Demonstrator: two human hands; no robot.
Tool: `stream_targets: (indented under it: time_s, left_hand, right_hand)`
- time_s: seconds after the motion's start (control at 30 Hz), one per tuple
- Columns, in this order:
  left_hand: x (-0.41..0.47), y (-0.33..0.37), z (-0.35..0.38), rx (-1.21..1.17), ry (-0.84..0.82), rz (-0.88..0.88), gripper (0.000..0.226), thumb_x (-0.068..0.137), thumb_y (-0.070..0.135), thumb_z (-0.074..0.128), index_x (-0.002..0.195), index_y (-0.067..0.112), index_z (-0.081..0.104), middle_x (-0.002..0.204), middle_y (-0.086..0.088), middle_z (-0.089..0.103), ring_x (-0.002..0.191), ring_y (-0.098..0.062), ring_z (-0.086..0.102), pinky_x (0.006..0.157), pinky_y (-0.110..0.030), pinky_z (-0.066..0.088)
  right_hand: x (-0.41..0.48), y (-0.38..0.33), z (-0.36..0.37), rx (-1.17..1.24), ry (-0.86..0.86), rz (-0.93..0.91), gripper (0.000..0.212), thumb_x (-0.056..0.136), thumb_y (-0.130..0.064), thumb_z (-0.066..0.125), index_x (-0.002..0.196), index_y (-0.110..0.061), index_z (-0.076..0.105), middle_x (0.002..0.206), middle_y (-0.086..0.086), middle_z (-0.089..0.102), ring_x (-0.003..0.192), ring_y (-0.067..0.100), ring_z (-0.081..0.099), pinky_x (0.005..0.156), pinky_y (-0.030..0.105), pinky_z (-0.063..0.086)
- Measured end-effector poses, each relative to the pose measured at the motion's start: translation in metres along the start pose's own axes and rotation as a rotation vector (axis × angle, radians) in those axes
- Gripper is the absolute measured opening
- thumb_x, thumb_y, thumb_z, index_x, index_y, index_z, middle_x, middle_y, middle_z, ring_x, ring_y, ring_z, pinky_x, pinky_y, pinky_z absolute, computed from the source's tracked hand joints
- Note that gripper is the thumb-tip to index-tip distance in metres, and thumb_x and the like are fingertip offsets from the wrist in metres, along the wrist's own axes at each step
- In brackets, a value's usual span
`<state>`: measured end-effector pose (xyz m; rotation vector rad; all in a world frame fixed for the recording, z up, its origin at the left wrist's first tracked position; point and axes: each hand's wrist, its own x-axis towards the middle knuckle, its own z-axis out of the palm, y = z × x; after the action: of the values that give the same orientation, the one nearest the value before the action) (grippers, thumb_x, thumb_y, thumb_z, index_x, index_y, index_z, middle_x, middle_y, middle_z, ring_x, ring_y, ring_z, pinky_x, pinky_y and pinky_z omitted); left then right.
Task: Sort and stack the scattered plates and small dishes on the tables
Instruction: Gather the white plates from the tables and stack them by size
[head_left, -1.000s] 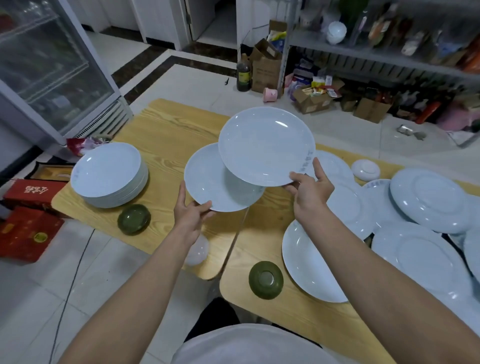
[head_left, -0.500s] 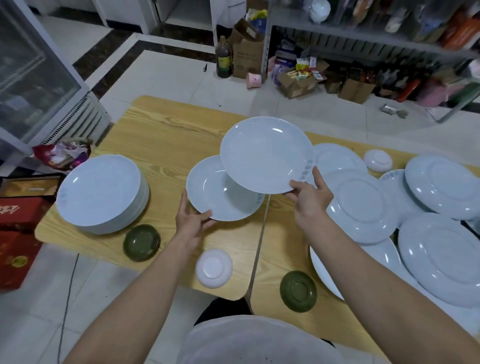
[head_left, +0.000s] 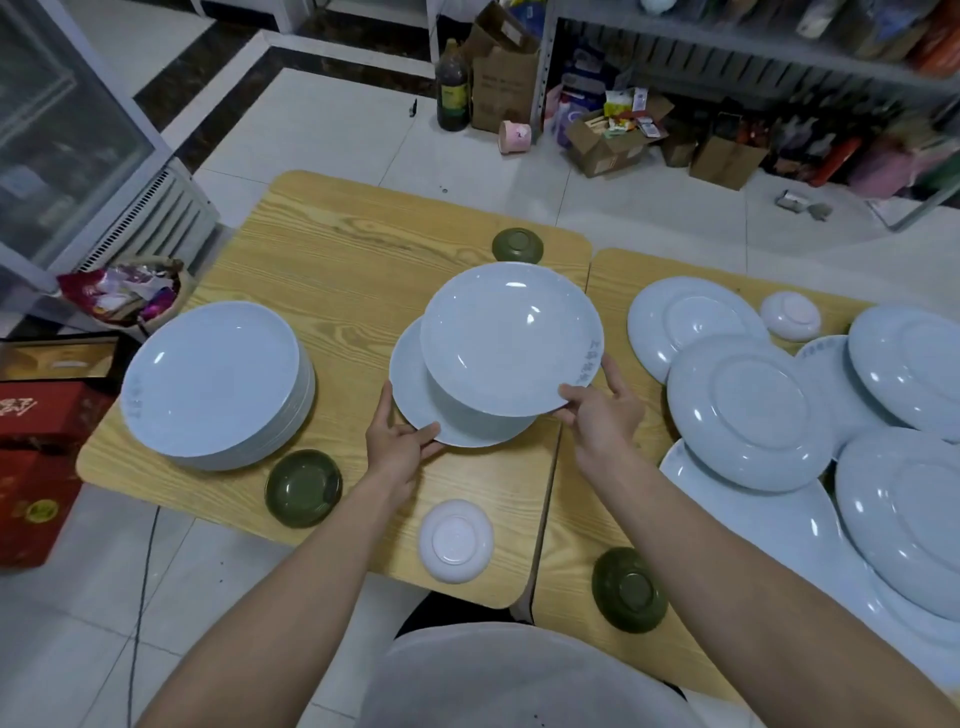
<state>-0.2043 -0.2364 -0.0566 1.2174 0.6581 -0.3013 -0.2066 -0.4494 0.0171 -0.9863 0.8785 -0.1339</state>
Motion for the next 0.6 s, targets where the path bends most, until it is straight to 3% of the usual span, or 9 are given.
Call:
stream_targets:
  time_s: [0.1, 0.3, 0.47, 0.6]
  left_hand:
    - [0.003, -0.002, -0.003, 0.011, 0.006, -0.001, 0.103, 0.078, -0.017, 0.07, 0.153, 0.038, 0.026, 0.111, -0.016, 0.067, 0.093, -0.023, 0.072, 0.069, -0.034, 0.061]
    - [0.007, -0.004, -0.011, -0.007, -0.058, -0.034, 0.092, 0.086, -0.013, 0.064, 0.152, 0.039, 0.026, 0.107, -0.018, 0.064, 0.095, -0.029, 0.073, 0.072, -0.034, 0.061]
    - [0.009, -0.003, -0.014, -0.004, -0.083, -0.055, 0.09, 0.09, -0.015, 0.056, 0.153, 0.04, 0.024, 0.103, -0.019, 0.062, 0.094, -0.028, 0.073, 0.072, -0.033, 0.06]
    - [0.01, -0.002, -0.014, -0.005, -0.085, -0.057, 0.09, 0.09, -0.018, 0.052, 0.153, 0.038, 0.022, 0.099, -0.017, 0.059, 0.092, -0.028, 0.073, 0.069, -0.03, 0.06]
  right_hand:
    - [0.001, 0.016, 0.001, -0.047, -0.006, 0.027, 0.082, 0.075, 0.02, 0.064, 0.146, -0.016, 0.046, 0.124, 0.012, 0.065, 0.093, 0.03, 0.068, 0.051, 0.026, 0.055]
    - [0.004, 0.035, 0.005, -0.076, 0.003, 0.058, 0.083, 0.074, 0.023, 0.063, 0.146, -0.016, 0.046, 0.127, 0.01, 0.063, 0.096, 0.031, 0.068, 0.048, 0.024, 0.053]
    - [0.005, 0.042, 0.011, -0.119, 0.011, 0.065, 0.084, 0.076, 0.023, 0.062, 0.148, -0.016, 0.044, 0.099, -0.008, 0.064, 0.088, 0.026, 0.067, 0.047, 0.023, 0.054]
    - [0.008, 0.045, 0.01, -0.22, -0.007, 0.047, 0.085, 0.077, 0.021, 0.062, 0.15, -0.018, 0.04, 0.099, -0.002, 0.069, 0.08, 0.015, 0.07, 0.055, 0.027, 0.057]
